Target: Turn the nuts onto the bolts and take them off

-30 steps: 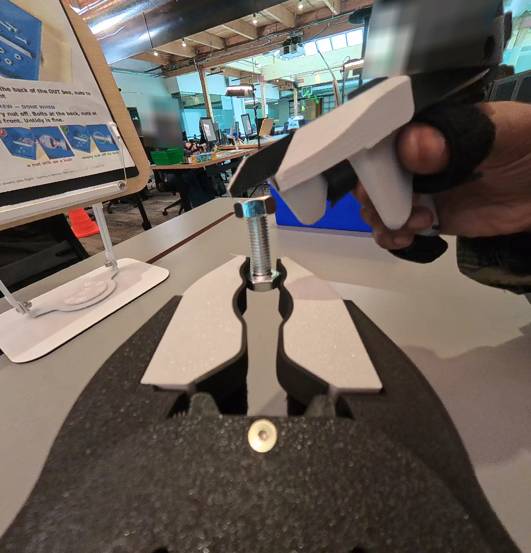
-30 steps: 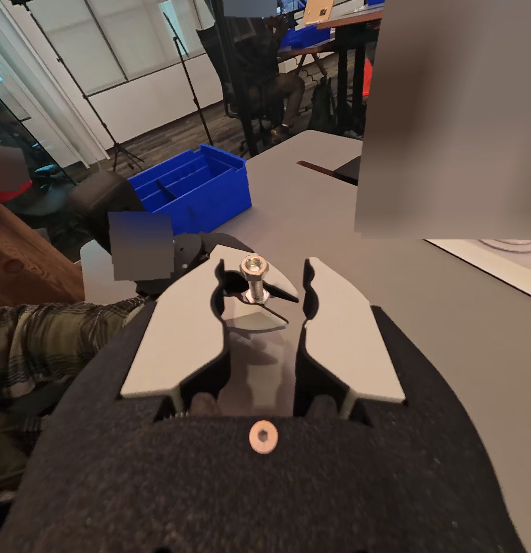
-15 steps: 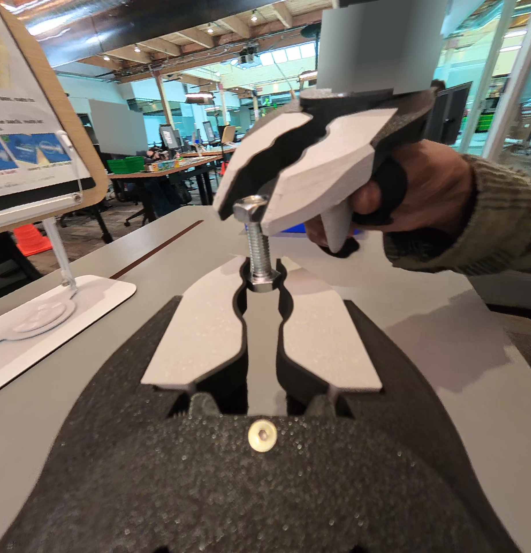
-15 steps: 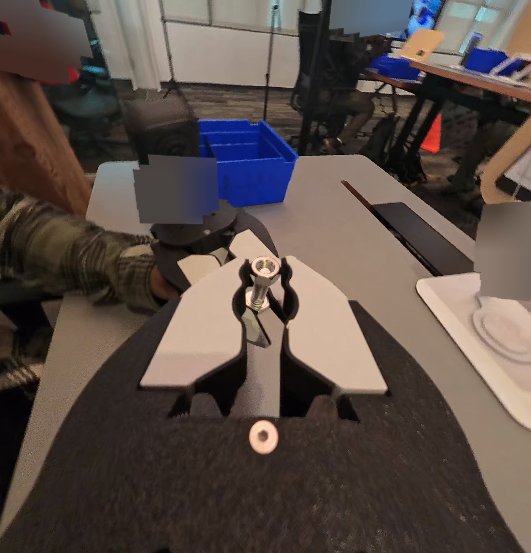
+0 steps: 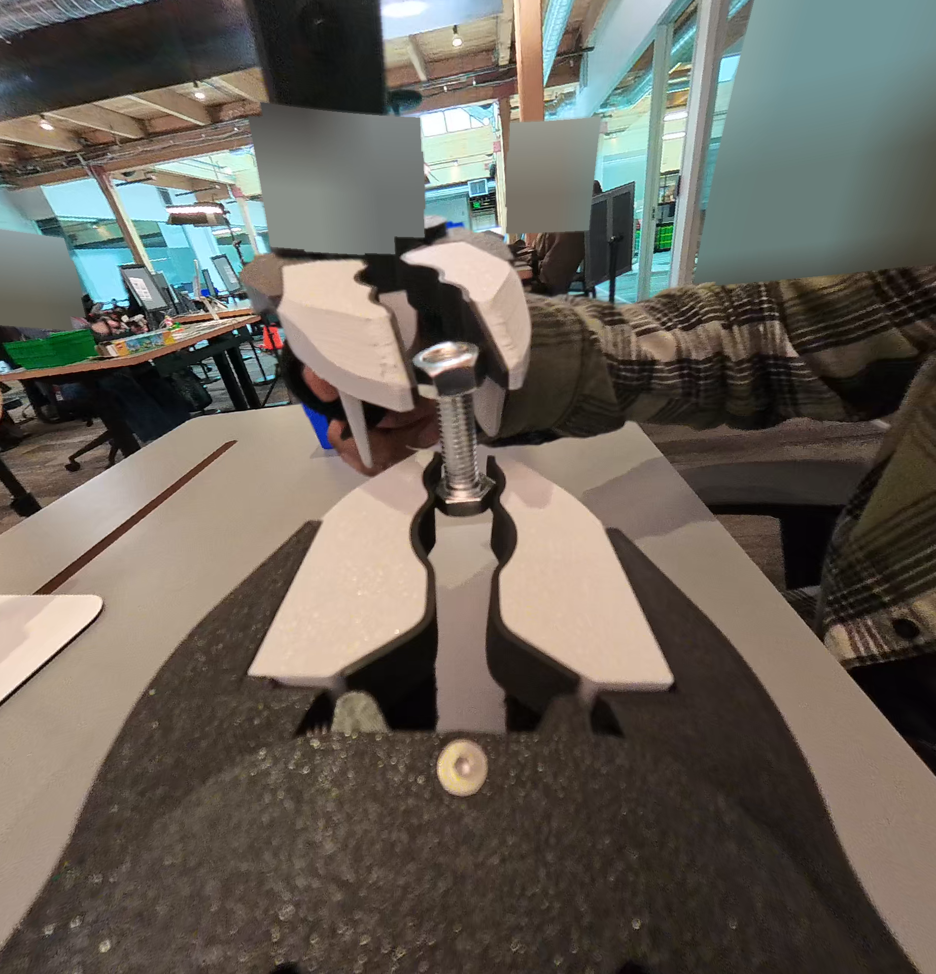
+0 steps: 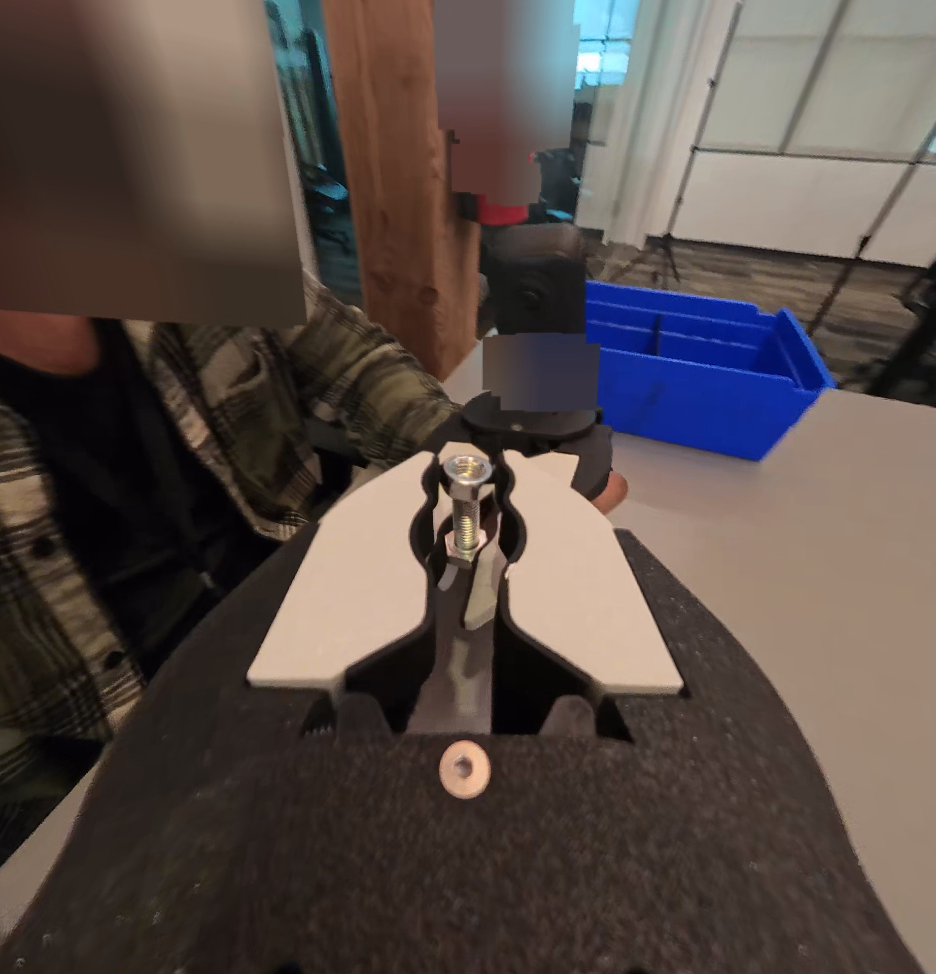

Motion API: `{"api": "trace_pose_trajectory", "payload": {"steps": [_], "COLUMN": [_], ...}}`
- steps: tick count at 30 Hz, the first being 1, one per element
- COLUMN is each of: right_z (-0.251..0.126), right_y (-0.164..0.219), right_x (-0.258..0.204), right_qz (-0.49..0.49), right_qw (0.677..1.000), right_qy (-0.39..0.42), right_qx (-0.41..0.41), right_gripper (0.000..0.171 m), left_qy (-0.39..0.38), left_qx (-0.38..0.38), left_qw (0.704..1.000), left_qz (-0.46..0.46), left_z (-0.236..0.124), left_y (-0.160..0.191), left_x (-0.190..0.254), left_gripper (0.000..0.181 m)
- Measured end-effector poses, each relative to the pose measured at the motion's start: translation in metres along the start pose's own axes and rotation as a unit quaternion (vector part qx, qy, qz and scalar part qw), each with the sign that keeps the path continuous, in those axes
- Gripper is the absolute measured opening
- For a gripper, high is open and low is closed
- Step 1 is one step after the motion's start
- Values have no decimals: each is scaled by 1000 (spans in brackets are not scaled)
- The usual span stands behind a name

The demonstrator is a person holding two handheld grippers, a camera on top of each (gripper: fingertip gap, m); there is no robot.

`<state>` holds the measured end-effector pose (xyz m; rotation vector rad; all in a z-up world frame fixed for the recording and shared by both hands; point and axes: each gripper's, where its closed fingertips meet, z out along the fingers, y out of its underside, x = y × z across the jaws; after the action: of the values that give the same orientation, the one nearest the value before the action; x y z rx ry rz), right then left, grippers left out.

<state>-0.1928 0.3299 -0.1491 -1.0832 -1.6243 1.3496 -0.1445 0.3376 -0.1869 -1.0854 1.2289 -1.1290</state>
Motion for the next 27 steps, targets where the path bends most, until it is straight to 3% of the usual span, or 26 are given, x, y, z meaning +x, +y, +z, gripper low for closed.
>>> {"api": "trace_pose_trajectory", "payload": {"steps": [10,27], "right_z": [-2,-13], "right_y": [5,24], "right_x": [-9,15], "right_qz": [-31,0], "right_qw": [994,998], "right_qy": [-89,4], "right_qx": [54,58], "right_gripper": [19,25], "left_qy": [10,-74], "left_qx": [-25,-108], "left_qw": [1000,991], "left_qz": [8,4], "left_z": [6,5], "left_y": [7,34], "left_x": [6,-19], "left_gripper": [16,16]}}
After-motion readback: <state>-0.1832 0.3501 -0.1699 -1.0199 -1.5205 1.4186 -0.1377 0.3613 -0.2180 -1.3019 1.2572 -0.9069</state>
